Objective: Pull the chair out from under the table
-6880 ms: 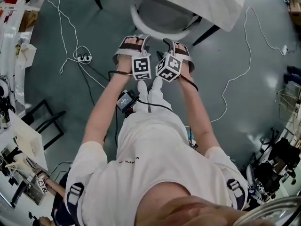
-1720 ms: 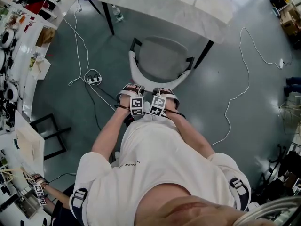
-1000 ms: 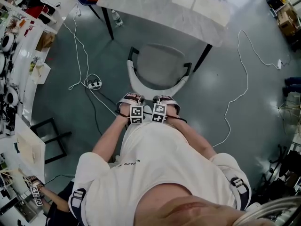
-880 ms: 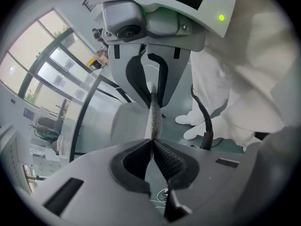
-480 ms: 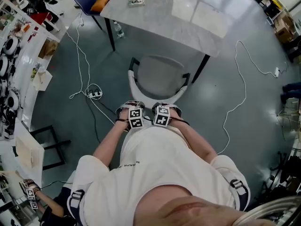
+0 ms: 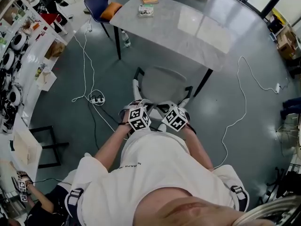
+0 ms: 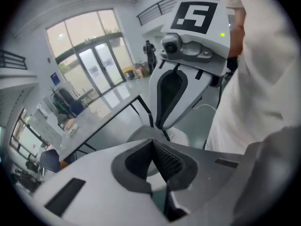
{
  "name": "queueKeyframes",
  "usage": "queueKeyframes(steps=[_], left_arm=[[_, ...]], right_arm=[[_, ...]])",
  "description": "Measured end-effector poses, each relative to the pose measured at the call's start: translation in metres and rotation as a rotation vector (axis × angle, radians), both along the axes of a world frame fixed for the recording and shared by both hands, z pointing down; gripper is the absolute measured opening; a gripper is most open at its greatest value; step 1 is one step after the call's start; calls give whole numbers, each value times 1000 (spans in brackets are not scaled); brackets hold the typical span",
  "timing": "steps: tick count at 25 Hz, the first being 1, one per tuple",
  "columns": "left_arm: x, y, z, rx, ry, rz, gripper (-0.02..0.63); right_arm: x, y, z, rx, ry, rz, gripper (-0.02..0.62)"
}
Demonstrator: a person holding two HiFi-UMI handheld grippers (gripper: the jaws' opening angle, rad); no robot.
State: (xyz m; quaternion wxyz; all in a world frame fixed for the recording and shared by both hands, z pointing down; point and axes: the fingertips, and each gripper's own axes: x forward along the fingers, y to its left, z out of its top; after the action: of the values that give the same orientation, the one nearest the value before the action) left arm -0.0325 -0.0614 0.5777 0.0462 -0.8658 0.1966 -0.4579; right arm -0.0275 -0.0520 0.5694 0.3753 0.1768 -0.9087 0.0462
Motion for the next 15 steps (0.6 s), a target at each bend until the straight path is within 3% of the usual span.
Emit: queueKeyframes(steps=[4,9,15], left_arm=[[-5,-26,-58,54,194,-159,5],[-8,-32,-119,151,366,-264,5],[-15,-41,-185,198,636,-405,5]], right_arm=[[-2,-37,-68,89,-166,131,14],[4,-62,-132,198,-300,273,14],[-8,-62,-182,262,-420,312,14]])
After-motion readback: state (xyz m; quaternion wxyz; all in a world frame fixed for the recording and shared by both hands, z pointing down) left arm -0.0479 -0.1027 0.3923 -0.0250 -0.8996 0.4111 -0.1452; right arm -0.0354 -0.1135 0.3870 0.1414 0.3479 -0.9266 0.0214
